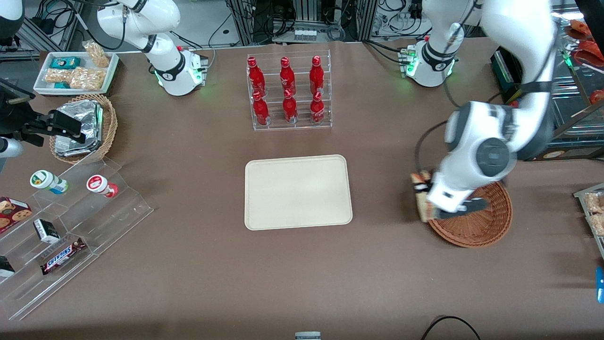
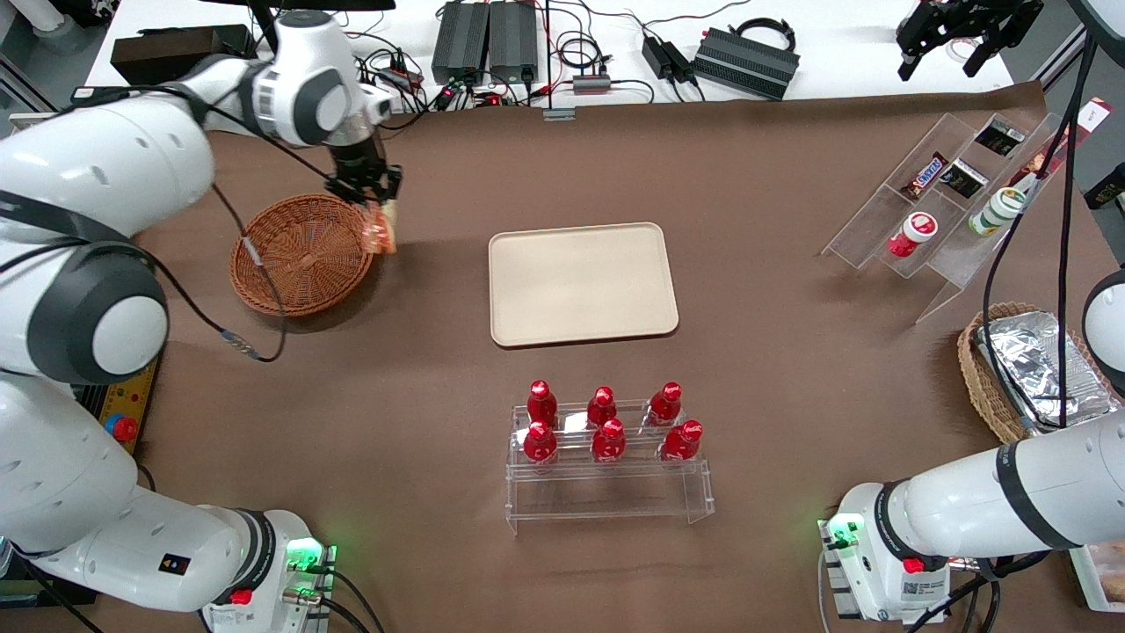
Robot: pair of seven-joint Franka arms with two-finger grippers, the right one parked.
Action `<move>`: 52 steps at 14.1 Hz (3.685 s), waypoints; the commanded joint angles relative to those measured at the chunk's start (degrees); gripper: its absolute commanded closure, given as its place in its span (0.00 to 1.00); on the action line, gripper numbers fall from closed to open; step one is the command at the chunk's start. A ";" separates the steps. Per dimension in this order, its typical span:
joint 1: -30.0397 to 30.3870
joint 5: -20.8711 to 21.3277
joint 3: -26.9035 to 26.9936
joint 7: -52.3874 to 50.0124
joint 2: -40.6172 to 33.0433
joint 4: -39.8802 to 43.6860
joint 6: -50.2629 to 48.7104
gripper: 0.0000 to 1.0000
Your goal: Place sandwich from basket to tray
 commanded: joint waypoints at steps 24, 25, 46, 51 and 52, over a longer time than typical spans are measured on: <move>-29.82 -2.32 0.95 -27.81 24.99 20.15 18.21 0.00; -29.56 -2.33 1.13 -27.72 24.38 20.24 17.69 0.00; -2.76 0.74 5.79 18.32 -16.22 -6.13 -11.84 0.00; 5.49 4.62 3.69 23.67 -20.98 -2.80 -19.75 0.00; 9.17 4.53 1.59 25.96 -21.07 -1.48 -21.41 0.00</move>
